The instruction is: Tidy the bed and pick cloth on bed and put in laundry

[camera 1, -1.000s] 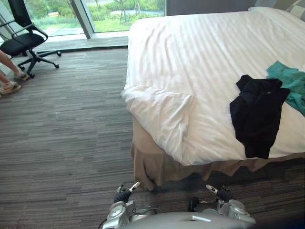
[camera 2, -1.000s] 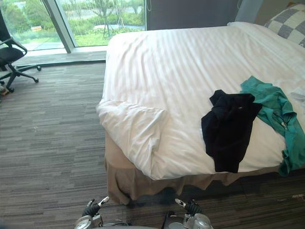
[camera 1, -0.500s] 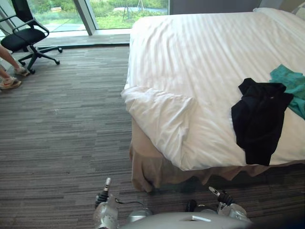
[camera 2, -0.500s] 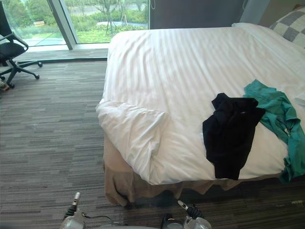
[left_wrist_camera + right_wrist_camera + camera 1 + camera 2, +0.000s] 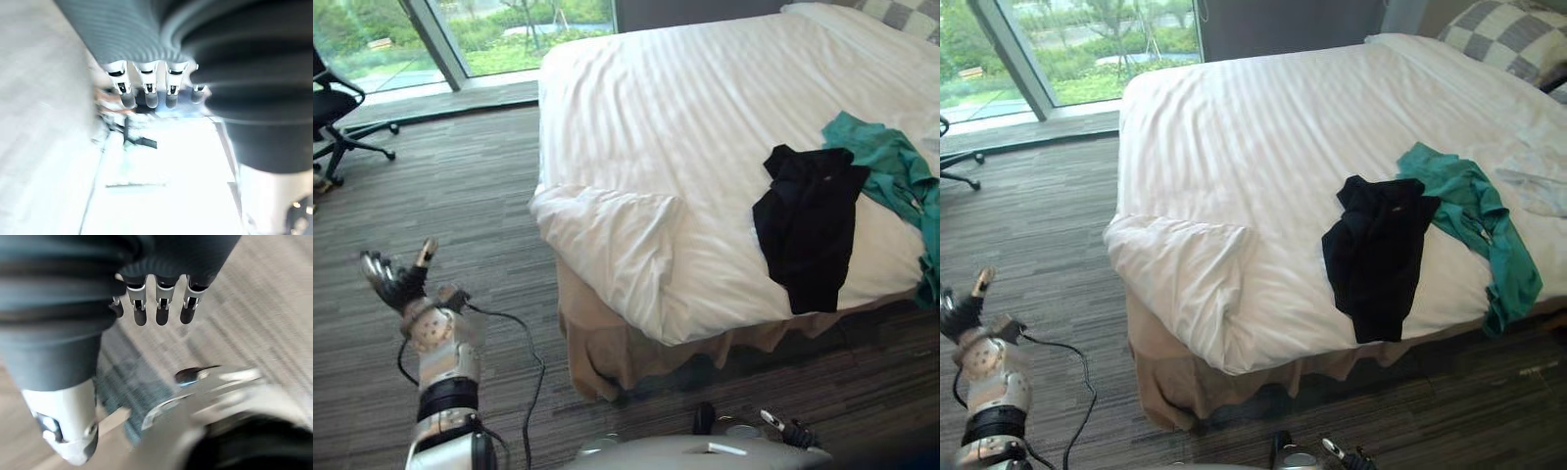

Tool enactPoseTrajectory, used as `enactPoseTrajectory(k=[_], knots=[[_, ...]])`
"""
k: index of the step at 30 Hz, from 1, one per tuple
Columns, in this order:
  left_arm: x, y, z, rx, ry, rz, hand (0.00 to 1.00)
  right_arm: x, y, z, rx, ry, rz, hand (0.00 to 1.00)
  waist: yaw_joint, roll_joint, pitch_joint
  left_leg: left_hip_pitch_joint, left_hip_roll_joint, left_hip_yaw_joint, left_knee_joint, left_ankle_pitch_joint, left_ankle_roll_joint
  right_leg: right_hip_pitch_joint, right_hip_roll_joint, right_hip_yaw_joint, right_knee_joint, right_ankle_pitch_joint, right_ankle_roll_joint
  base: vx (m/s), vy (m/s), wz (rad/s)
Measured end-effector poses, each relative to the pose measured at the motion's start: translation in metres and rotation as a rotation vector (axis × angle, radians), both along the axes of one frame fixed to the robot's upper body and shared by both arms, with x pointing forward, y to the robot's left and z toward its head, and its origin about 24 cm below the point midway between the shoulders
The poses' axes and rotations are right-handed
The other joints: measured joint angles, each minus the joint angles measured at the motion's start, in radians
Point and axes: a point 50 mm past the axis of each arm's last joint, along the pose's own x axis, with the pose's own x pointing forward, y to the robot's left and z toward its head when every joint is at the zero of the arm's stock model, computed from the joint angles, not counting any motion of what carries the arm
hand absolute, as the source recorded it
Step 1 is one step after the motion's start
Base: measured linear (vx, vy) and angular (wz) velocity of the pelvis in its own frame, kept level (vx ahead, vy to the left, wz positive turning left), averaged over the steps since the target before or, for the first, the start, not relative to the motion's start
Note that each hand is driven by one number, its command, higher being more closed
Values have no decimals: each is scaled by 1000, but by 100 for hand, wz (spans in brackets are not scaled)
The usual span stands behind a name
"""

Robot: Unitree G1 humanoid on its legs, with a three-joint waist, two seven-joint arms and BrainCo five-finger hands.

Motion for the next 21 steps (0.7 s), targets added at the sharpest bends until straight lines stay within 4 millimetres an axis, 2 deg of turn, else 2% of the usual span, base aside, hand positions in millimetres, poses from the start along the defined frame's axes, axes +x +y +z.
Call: enactPoseTrajectory(k=[2,5,8,11,13,15,18,21], knots=[[18,-13,31,157,-32,-105,0,-6,-3,1,-10,1,-25,0,-13,11,-3,1,-1,8,0,0,0,-1,0,6,0,4,-5,0,14,-6],[40,-40,64,377,-25,-274,0,-9,-7,1,-17,-8,-52,0,-22,30,-7,9,-5,21,-2,0,0,-2,0,24,0,5,-7,-8,20,-12],[58,-62,72,487,56,-397,0,-10,-9,2,-23,-9,-61,0,-32,45,-12,15,-4,37,-5,0,0,-3,3,35,0,5,-8,-25,2,-13],[75,-85,68,568,178,-520,0,-11,-10,2,-26,-6,-63,0,-46,51,-16,16,-3,45,-19,5,6,-15,11,48,0,8,-11,-34,-13,-13],[85,-96,59,612,292,-583,0,-12,-10,2,-25,-3,-56,0,-48,51,-15,15,-3,64,-19,5,6,-24,15,55,0,11,-14,-46,-17,-20],[95,-105,43,640,436,-654,0,-13,-10,2,-20,-4,-60,0,-66,52,-15,6,-2,68,-20,8,5,-34,16,56,0,11,-15,-32,-18,-7],[102,-107,28,657,602,-706,0,-16,-12,2,-16,-2,-71,0,-97,58,-10,0,-2,76,-22,14,2,-45,18,62,1,12,-16,-11,-8,-6],[106,-98,20,623,706,-682,0,-15,-13,3,-14,-8,-70,0,-102,68,-3,0,-3,106,-30,22,0,-61,22,85,1,17,-21,-17,-8,-25]])
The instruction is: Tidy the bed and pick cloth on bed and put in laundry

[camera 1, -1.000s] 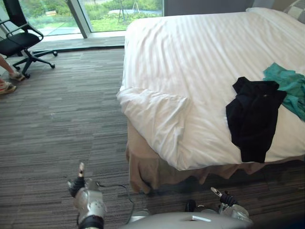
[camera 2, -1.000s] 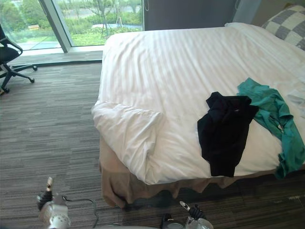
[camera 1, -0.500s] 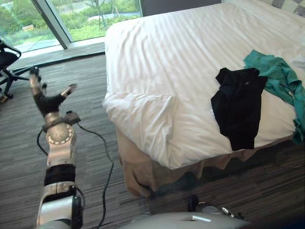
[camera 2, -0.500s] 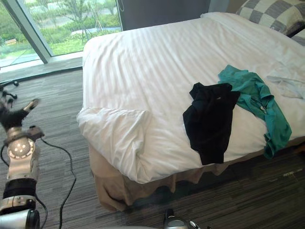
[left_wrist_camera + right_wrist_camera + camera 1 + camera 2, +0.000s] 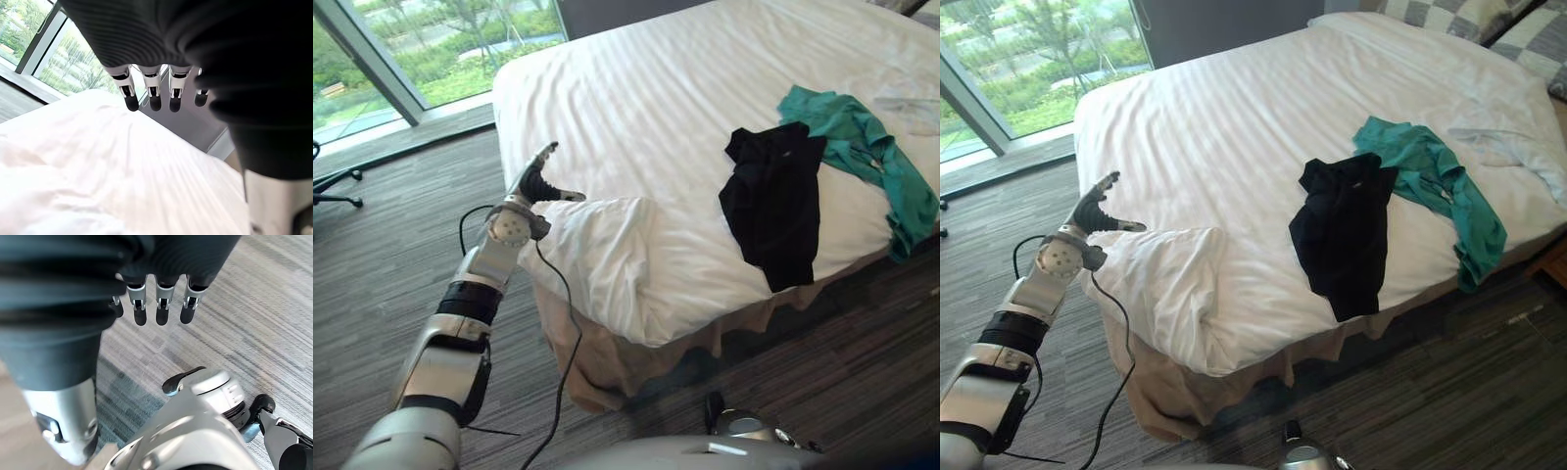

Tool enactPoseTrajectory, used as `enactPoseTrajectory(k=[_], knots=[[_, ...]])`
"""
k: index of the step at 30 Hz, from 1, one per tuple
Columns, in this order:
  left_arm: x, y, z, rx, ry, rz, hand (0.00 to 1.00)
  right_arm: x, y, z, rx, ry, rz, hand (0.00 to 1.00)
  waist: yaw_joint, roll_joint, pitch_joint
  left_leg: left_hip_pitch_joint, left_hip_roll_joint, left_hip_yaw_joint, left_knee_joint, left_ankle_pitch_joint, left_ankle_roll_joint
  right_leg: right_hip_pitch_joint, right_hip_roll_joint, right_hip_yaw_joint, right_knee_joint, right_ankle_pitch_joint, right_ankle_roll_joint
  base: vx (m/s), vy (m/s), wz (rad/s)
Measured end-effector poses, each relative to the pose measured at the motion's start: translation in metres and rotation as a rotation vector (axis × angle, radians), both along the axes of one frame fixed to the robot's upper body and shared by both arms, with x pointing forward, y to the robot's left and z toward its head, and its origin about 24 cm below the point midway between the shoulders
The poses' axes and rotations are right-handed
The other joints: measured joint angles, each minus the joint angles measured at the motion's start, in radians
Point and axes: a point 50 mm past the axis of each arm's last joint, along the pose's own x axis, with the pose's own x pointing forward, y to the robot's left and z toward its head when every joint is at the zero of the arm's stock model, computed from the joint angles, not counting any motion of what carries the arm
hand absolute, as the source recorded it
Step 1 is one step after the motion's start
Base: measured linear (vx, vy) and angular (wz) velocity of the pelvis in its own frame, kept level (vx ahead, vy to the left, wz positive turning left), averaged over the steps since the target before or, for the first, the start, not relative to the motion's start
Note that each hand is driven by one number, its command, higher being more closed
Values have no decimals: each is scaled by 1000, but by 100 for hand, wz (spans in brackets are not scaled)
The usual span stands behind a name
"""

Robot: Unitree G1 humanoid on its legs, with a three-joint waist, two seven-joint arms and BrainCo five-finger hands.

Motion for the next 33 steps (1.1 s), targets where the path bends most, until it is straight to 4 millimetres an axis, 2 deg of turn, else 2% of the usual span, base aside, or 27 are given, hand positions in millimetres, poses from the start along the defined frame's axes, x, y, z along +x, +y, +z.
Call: enactPoseTrajectory(k=[3,7,10,11,14,17,20,25,33], knots=[[3,5,-4,45,52,29,0,2,-1,1,-3,0,31,0,-13,4,21,-3,-8,16,-15,28,-2,-18,-5,8,16,-1,-7,-31,-13,-5],[4,-2,-11,98,97,-8,0,12,-6,4,-21,-30,43,0,-32,14,56,-33,-17,25,-22,59,1,-75,-15,14,56,-7,-14,-41,-17,0],[2,-14,-33,158,224,-35,0,15,-13,7,-43,-45,48,0,-54,28,92,-37,-23,46,-22,74,9,-88,-24,15,80,-25,-8,-51,-15,-1],[0,-15,-44,191,295,-42,100,19,-17,9,-52,-57,55,0,-62,35,99,-44,-23,49,-23,75,11,-105,-25,18,96,-31,-6,-62,-26,-10],[-4,-12,-56,243,379,-25,100,28,-21,12,-57,-84,69,0,-86,35,104,-65,-25,69,-23,89,18,-136,-27,25,111,-40,6,-56,-40,-9],[-8,-9,-62,258,396,-18,100,30,-21,12,-51,-96,79,0,-97,35,105,-62,-26,72,-23,101,20,-133,-28,25,114,-43,9,-22,-22,1],[-18,-8,-79,253,447,-1,100,35,-22,14,-53,-119,91,0,-110,36,107,-61,-26,74,-22,105,24,-131,-28,25,116,-49,8,0,0,0],[-30,-12,-102,268,500,3,100,38,-22,15,-52,-132,115,0,-114,34,121,-61,-29,75,-19,105,24,-132,-33,27,115,-51,23,-20,0,0],[-39,-21,-111,263,366,-22,100,37,-32,18,-87,-122,139,0,-129,39,120,-70,-41,67,15,95,39,-107,-59,8,107,-44,37,3,14,8]])
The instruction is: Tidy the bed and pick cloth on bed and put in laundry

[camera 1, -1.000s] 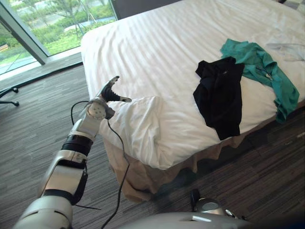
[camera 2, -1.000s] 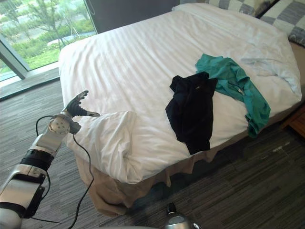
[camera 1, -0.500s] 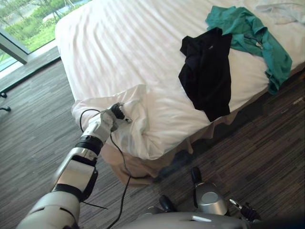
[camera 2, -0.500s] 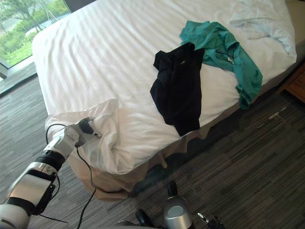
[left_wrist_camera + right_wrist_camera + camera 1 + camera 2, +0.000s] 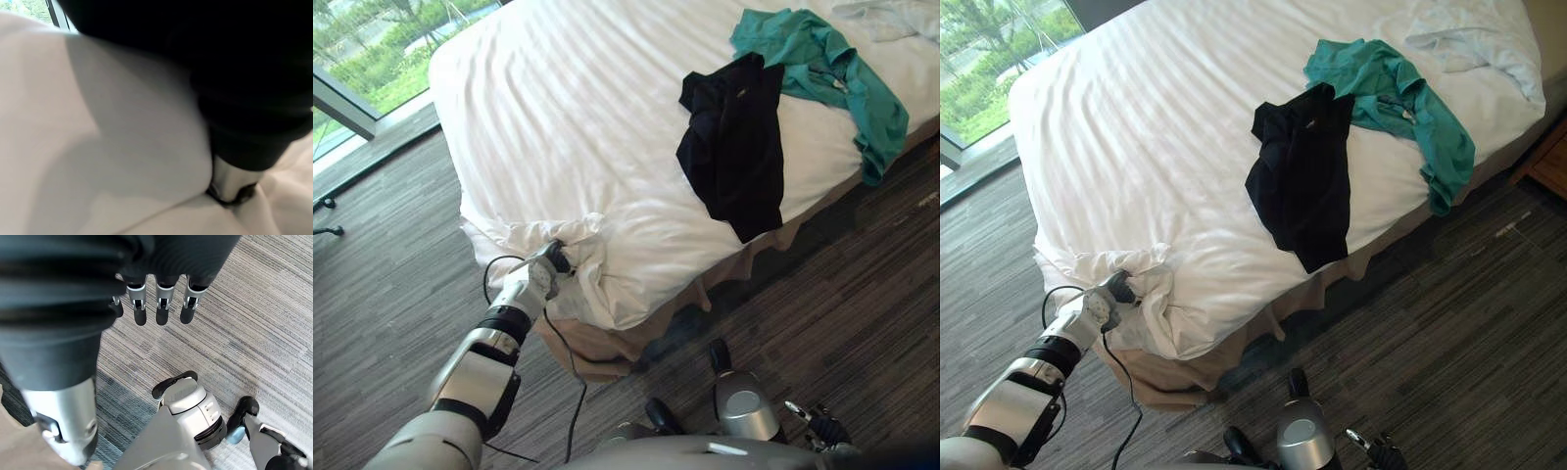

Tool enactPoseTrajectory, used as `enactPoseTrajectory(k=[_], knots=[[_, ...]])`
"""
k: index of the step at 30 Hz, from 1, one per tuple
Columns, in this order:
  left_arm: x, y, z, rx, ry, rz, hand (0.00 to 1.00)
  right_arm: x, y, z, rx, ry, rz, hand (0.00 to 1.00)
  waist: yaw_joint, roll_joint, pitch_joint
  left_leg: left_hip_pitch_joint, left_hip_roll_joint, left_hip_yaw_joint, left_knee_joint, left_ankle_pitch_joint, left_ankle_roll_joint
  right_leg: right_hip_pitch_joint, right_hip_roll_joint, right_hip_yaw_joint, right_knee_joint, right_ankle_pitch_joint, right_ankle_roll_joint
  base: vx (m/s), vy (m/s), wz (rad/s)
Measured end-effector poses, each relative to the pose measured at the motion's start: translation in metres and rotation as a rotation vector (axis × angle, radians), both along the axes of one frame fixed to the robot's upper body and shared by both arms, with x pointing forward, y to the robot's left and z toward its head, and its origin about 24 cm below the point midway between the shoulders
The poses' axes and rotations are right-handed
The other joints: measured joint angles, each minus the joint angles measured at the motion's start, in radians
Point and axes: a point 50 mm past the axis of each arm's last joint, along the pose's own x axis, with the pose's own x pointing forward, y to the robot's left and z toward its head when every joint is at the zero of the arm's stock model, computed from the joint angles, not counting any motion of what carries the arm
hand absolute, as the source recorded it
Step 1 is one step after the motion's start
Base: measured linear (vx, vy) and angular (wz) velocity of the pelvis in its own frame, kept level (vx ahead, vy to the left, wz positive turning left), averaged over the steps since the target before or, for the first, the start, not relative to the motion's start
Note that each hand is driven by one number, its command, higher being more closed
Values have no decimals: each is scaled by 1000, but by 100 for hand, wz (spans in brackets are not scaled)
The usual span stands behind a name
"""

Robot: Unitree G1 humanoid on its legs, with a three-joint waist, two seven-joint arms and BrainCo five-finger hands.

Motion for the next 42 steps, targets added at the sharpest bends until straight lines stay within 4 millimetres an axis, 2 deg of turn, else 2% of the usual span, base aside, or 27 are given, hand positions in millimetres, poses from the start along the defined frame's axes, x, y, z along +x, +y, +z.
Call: enactPoseTrajectory(k=[2,7,10,12,13,15,17,19,22,24,28,29,34,35,37,38,39,41,42], knots=[[-3,-8,3,-33,-41,-31,100,-3,-3,0,-3,3,-28,0,1,9,-1,1,1,-22,-1,-4,5,15,-3,-21,-8,1,2,12,15,30],[-20,-18,4,-80,-75,-110,100,-9,-6,0,-17,12,-60,0,43,27,-14,-1,12,-81,-2,-23,13,49,-1,-78,-29,1,6,24,10,35],[-39,-13,-7,-137,-46,-78,100,-9,-5,0,-20,16,-71,0,77,31,-27,-5,20,-110,-1,-41,14,69,3,-110,-42,1,7,23,11,31],[-59,-5,-20,-187,-11,-29,100,-9,-2,-1,-21,19,-82,0,105,24,-52,-19,20,-129,1,-45,13,72,4,-125,-56,4,12,47,2,19],[-64,-4,-24,-199,-1,-16,0,-10,-2,-2,-21,20,-85,0,108,21,-55,-18,20,-136,1,-46,13,77,5,-127,-58,4,13,79,4,23],[-80,1,-34,-221,32,17,0,-11,2,-3,-15,25,-95,0,122,12,-75,-18,22,-148,0,-50,11,86,6,-143,-66,4,13,84,7,23],[-97,4,-47,-241,64,70,0,-13,9,-6,0,36,-112,0,139,-9,-99,-16,25,-169,-1,-55,6,101,10,-157,-71,3,6,140,12,22],[-105,4,-53,-263,75,110,0,-13,10,-7,7,33,-122,0,159,-16,-115,-16,26,-177,-2,-58,6,105,12,-166,-73,2,4,116,14,16],[-118,3,-63,-282,104,162,0,-12,10,-7,12,30,-129,0,165,-30,-122,-11,25,-190,-2,-61,3,122,13,-179,-85,1,3,105,23,13],[-132,3,-78,-297,165,237,0,-13,12,-8,33,31,-158,0,187,-38,-126,6,24,-190,-2,-65,-1,144,15,-179,-98,1,3,93,26,-1],[-152,2,-99,-300,253,313,0,-10,21,-11,75,20,-184,0,193,-55,-135,19,24,-192,-2,-67,-3,163,16,-185,-106,-1,-1,47,20,3],[-155,-5,-105,-308,296,294,0,-8,26,-12,98,8,-218,0,197,-63,-142,20,24,-193,-3,-67,-4,165,16,-188,-106,-2,-2,12,16,3],[-173,-17,-125,-306,414,316,0,-2,26,-11,115,-32,-299,0,196,-78,-159,44,26,-184,-2,-85,-3,179,19,-174,-107,-2,-1,1,30,-12],[-188,-15,-137,-305,497,387,0,-1,26,-11,123,-40,-324,0,193,-81,-158,55,27,-181,-1,-91,-2,189,20,-170,-107,-2,-1,-32,34,-7],[-209,-12,-147,-297,591,467,0,-2,27,-12,126,-40,-336,0,195,-86,-160,59,27,-179,0,-94,-3,191,21,-163,-107,0,2,-41,30,-7],[-227,-9,-153,-289,663,512,0,0,27,-12,124,-45,-338,0,197,-87,-159,63,27,-173,-1,-94,-3,192,21,-157,-107,1,3,-38,17,-9],[-234,-8,-155,-287,685,530,0,0,27,-12,124,-47,-340,0,199,-90,-158,65,28,-170,-1,-94,-3,192,22,-152,-107,2,4,-50,15,-18],[-261,-3,-160,-284,750,609,0,-3,23,-11,127,-72,-437,0,213,-106,-156,71,31,-163,2,-100,-4,194,25,-145,-112,3,5,-59,3,-11],[-265,-3,-160,-285,750,624,0,-4,22,-11,123,-76,-458,0,215,-108,-156,70,32,-163,2,-100,-4,194,26,-144,-113,3,5,-70,-3,4]])
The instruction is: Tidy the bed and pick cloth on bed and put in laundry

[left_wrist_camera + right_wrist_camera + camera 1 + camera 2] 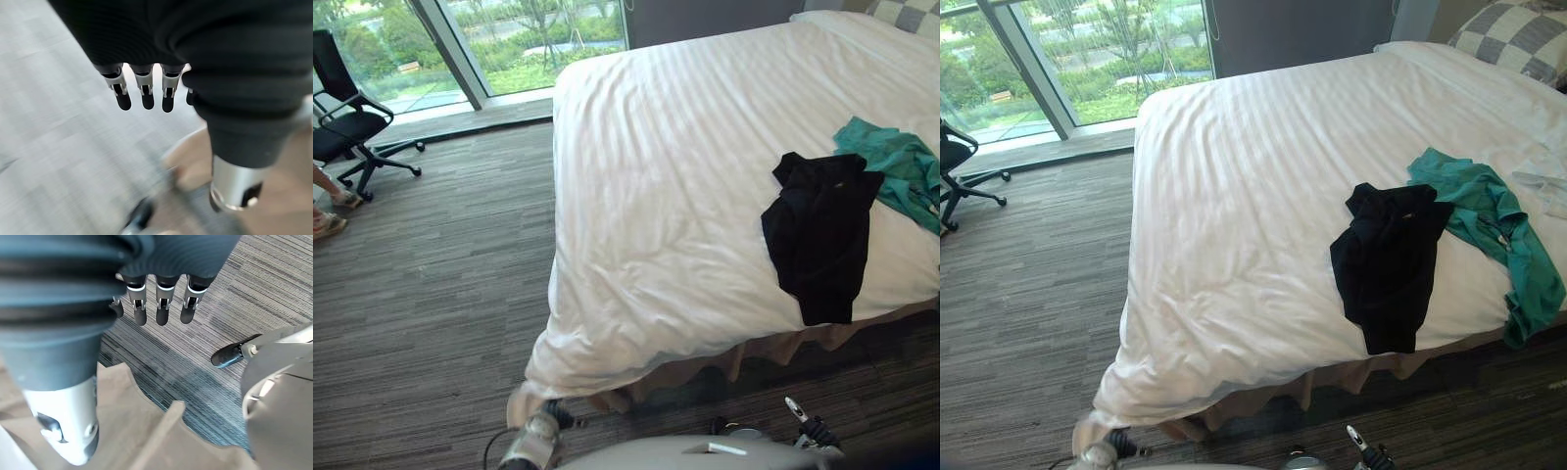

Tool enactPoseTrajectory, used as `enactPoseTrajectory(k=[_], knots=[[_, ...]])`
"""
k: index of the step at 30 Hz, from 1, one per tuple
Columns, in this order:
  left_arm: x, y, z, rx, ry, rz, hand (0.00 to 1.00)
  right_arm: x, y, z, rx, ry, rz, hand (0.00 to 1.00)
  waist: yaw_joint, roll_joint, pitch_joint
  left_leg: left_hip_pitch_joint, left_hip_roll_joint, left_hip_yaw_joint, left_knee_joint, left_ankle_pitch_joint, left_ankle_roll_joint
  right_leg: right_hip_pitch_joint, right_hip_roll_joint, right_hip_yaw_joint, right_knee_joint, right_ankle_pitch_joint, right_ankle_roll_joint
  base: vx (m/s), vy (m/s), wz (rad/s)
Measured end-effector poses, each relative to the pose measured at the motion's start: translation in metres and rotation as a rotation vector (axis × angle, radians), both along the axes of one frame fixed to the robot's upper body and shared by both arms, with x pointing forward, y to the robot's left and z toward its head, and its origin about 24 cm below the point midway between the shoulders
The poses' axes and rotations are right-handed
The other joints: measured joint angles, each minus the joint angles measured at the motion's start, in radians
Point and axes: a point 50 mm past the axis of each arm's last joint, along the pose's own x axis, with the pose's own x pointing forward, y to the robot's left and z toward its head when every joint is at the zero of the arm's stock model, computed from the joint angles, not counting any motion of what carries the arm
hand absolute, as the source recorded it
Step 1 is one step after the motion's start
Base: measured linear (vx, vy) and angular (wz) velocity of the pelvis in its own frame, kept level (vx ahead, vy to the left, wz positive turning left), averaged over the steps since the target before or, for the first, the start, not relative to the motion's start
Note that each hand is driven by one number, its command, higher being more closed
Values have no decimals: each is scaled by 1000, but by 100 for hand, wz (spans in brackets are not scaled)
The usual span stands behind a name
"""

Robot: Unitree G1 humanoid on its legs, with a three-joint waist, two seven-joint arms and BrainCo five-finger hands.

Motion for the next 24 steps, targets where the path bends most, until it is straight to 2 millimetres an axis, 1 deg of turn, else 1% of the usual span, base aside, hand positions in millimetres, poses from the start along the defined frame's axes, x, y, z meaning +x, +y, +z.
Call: enactPoseTrajectory(k=[1,3,5,7,9,10,11,12,13,15,16,18,19,20,21,23,24], knots=[[-6,0,-1,8,2,26,0,0,-2,1,-12,-10,-45,0,2,-5,0,0,1,1,1,-1,-1,1,0,0,0,0,0,-73,1,2],[-4,-2,-1,6,-18,34,0,3,-4,2,-31,-18,-68,0,2,-7,-1,-1,2,4,1,-4,-2,-7,1,4,-1,-1,2,-60,4,-8],[9,-4,1,1,-82,17,0,6,-4,5,-43,-37,-101,0,2,-13,2,-7,4,17,-1,-5,-3,-22,5,23,-1,-3,4,-23,2,-24],[16,-5,3,-5,-116,6,0,7,-5,5,-49,-36,-114,0,2,-6,-3,-13,6,27,-1,-5,-3,-28,7,26,0,-2,4,15,-5,-17],[32,-16,5,-59,-188,-18,0,4,-9,7,-73,-20,-157,0,-1,-2,-6,-16,7,28,-2,-4,-4,-33,9,27,3,1,1,50,4,-4],[36,-19,5,-70,-202,-33,0,4,-10,7,-80,-15,-166,0,-1,-2,-6,-16,7,28,-2,-4,-4,-33,9,28,5,1,1,42,15,-1],[49,-30,9,-123,-264,-69,0,8,-13,12,-117,-25,-218,100,-2,-3,-6,-16,8,30,-4,-4,-4,-35,10,29,5,3,-1,36,16,-3],[57,-38,13,-156,-306,-105,0,15,-19,19,-158,-60,-258,100,-2,-4,-5,-16,8,32,-5,-4,-4,-36,11,31,5,3,-1,42,21,-3],[60,-40,14,-173,-320,-111,0,19,-21,23,-181,-75,-269,100,-3,-4,-5,-16,8,32,-5,-4,-4,-37,11,33,5,3,-2,28,21,-3],[67,-48,18,-242,-364,-88,0,42,-38,50,-304,-193,-320,100,-3,-10,-9,-17,6,41,-8,-5,-5,-43,11,42,6,4,-2,26,24,-7],[67,-48,19,-250,-371,-73,0,48,-42,58,-330,-226,-322,100,-3,-11,-9,-16,6,44,-8,-5,-5,-44,11,44,6,4,-3,21,22,-10],[63,-48,17,-266,-368,-33,0,68,-53,90,-431,-358,-321,100,-3,-22,-7,-15,4,54,-8,-5,-5,-46,11,51,6,5,-4,13,17,-8],[61,-48,17,-269,-363,-28,0,73,-55,99,-460,-392,-312,100,-3,-24,-6,-15,3,55,-8,-5,-5,-46,10,51,6,5,-5,9,18,-4],[57,-50,16,-271,-353,-32,0,80,-57,114,-506,-454,-292,100,-3,-28,-4,-14,2,57,-8,-5,-5,-46,10,54,6,6,-5,0,0,0],[56,-50,15,-269,-349,-36,0,83,-58,119,-519,-476,-286,100,-2,-28,-4,-14,2,58,-8,-5,-5,-46,9,55,6,6,-5,0,0,0],[54,-50,16,-266,-360,-42,0,98,-56,149,-566,-626,-234,100,-2,-30,-3,-12,0,62,-6,-6,-5,-46,8,62,6,7,-7,-15,5,-5],[54,-49,16,-262,-361,-41,0,100,-55,154,-576,-650,-215,100,-2,-30,-3,-12,0,64,-5,-6,-5,-46,8,65,6,7,-7,-27,-1,-18]])
